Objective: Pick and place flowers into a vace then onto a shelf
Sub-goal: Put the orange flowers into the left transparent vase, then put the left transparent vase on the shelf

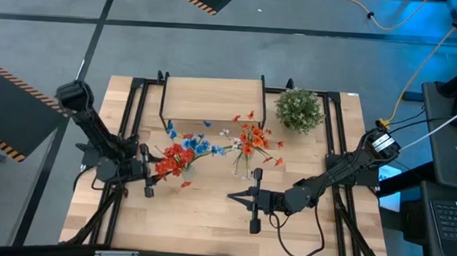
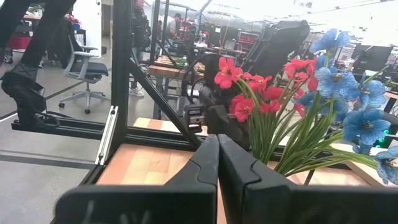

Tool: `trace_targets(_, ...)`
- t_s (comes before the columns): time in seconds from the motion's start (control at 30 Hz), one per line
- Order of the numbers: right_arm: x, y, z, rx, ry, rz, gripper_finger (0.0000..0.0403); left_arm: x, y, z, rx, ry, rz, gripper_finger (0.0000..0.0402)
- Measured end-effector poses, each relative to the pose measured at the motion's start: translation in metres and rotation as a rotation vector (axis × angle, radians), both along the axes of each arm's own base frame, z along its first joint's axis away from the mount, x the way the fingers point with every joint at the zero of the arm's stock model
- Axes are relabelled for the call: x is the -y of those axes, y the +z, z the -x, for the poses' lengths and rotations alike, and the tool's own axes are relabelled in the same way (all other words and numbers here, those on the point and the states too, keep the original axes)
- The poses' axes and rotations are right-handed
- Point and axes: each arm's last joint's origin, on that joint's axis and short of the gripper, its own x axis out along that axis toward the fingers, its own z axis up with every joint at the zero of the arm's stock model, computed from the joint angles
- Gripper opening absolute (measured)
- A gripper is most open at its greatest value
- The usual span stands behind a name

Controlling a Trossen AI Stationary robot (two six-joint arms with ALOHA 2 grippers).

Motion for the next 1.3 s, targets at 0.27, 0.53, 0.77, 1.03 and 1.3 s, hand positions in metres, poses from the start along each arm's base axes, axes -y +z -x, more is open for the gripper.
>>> trace_targets(0.27,0.0,0.0,0.0,0.0,0.0,-0.001,0.0004,0.009,0.002,0.017,0.013,-0.056,0.045,0.0182)
trace_targets(0.53,0.0,0.0,0.0,0.001,0.001,-0.023,0.0004,0.02,-0.003,0.034,0.015,-0.176,0.109,0.0183)
trace_targets(0.77,0.0,0.0,0.0,0.001,0.001,-0.024,0.0004,0.017,-0.016,0.031,-0.005,-0.127,0.105,0.0183)
trace_targets(1.03,0.0,0.0,0.0,0.001,0.001,-0.024,0.0004,0.015,-0.029,0.019,-0.054,-0.136,0.09,0.0183)
trace_targets(1.3,0.0,0.0,0.0,0.001,0.002,-0.024,0.0004,0.014,-0.031,0.018,-0.064,-0.13,0.071,0.0187)
